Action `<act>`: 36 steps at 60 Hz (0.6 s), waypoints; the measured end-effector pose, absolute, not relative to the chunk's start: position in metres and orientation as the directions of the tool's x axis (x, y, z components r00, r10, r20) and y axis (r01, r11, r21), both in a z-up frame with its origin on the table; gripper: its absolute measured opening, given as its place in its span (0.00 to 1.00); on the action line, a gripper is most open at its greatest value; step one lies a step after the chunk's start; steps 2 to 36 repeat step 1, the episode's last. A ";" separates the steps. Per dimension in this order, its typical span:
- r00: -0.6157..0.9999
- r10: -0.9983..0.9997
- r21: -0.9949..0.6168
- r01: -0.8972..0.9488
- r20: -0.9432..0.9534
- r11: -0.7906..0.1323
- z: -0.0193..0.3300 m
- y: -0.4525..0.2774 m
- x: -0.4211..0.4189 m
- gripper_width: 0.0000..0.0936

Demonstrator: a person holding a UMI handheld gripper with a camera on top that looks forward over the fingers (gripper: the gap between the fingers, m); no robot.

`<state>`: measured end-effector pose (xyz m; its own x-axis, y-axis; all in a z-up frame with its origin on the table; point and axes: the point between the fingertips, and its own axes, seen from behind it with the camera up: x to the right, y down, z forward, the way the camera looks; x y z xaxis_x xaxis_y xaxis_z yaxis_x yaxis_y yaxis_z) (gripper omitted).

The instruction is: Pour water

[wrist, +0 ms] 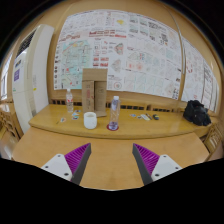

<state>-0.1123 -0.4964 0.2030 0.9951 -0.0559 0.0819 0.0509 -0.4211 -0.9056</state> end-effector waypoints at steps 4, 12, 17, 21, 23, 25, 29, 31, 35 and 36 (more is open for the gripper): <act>0.995 -0.058 -0.905 0.051 0.084 -0.422 0.204 -0.498 -0.112 0.91; 0.995 -0.058 -0.905 0.051 0.084 -0.422 0.204 -0.498 -0.112 0.91; 0.995 -0.058 -0.905 0.051 0.084 -0.422 0.204 -0.498 -0.112 0.91; 0.995 -0.058 -0.905 0.051 0.084 -0.422 0.204 -0.498 -0.112 0.91; 0.995 -0.058 -0.905 0.051 0.084 -0.422 0.204 -0.498 -0.112 0.91; 0.995 -0.058 -0.905 0.051 0.084 -0.422 0.204 -0.498 -0.112 0.91; 0.995 -0.058 -0.905 0.051 0.084 -0.422 0.204 -0.498 -0.112 0.91; 0.995 -0.058 -0.905 0.051 0.084 -0.422 0.204 -0.498 -0.112 0.91; 0.995 -0.058 -0.905 0.051 0.084 -0.422 0.204 -0.498 -0.112 0.91; 0.995 -0.058 -0.905 0.051 0.084 -0.422 0.204 -0.498 -0.112 0.91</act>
